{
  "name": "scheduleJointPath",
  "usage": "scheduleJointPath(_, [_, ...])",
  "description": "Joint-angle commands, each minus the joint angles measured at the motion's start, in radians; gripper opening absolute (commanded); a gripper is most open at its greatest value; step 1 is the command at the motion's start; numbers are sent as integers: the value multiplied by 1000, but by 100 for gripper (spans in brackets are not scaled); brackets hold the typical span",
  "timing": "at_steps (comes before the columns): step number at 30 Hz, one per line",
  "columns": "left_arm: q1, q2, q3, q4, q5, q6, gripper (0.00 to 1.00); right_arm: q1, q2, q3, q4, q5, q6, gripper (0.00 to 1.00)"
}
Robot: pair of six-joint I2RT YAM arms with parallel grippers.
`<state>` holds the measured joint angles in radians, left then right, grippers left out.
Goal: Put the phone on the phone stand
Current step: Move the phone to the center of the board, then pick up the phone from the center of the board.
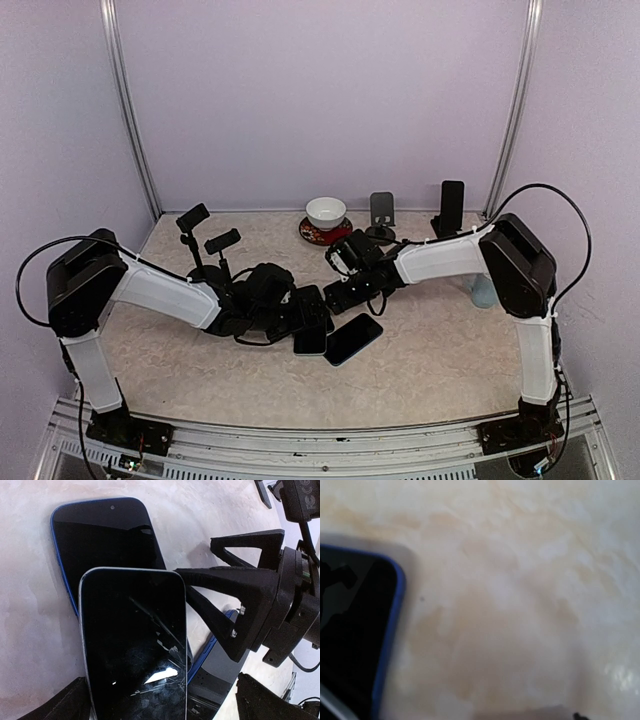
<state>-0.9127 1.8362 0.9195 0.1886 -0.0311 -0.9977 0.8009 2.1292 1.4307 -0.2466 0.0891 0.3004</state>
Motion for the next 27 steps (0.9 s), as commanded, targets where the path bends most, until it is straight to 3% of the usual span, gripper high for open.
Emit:
scheduleJointPath(1, [-17, -39, 23, -58, -37, 42, 99, -22, -73, -32, -80, 18, 8, 80])
scheduleJointPath(11, [-73, 37, 202, -350, -284, 163, 99, -51, -195, -114, -64, 41, 7, 83])
scheduleJointPath(27, [-106, 136, 322, -483, -454, 212, 99, -82, -321, -248, -14, 46, 11, 84])
